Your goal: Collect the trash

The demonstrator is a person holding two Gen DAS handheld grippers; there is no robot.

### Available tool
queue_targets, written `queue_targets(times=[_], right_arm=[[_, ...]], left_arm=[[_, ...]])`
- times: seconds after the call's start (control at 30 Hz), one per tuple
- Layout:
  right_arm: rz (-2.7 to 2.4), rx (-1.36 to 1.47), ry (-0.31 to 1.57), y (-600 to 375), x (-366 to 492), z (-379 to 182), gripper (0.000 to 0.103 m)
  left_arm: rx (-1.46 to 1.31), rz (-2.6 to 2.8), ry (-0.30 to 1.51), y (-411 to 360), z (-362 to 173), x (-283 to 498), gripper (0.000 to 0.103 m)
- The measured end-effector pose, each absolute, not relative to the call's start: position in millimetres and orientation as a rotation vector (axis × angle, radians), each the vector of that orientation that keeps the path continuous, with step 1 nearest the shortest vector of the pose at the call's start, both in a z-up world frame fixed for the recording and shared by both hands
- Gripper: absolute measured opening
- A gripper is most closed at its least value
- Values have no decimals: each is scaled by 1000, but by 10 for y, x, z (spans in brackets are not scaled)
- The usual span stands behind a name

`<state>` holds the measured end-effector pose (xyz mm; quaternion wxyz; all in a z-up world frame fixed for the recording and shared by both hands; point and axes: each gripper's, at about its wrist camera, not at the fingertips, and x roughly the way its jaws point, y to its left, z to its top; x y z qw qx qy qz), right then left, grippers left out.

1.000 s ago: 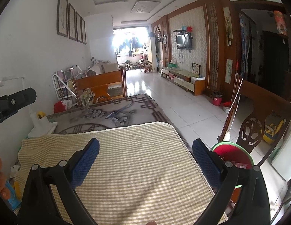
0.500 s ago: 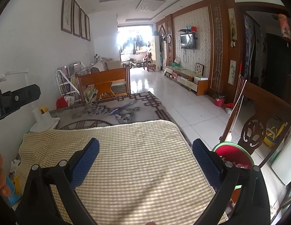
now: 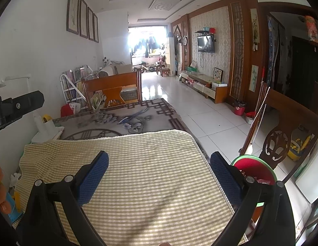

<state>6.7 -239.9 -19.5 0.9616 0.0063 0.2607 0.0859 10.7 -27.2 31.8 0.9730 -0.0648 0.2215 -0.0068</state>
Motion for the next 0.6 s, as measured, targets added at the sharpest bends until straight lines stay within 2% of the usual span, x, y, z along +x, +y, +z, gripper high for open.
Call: queue_targets(times=[0.6], right_arm=[[211,-6,614,-2419,336,-447,96]], left_arm=[[-133,8,497,-332,144,281,98]])
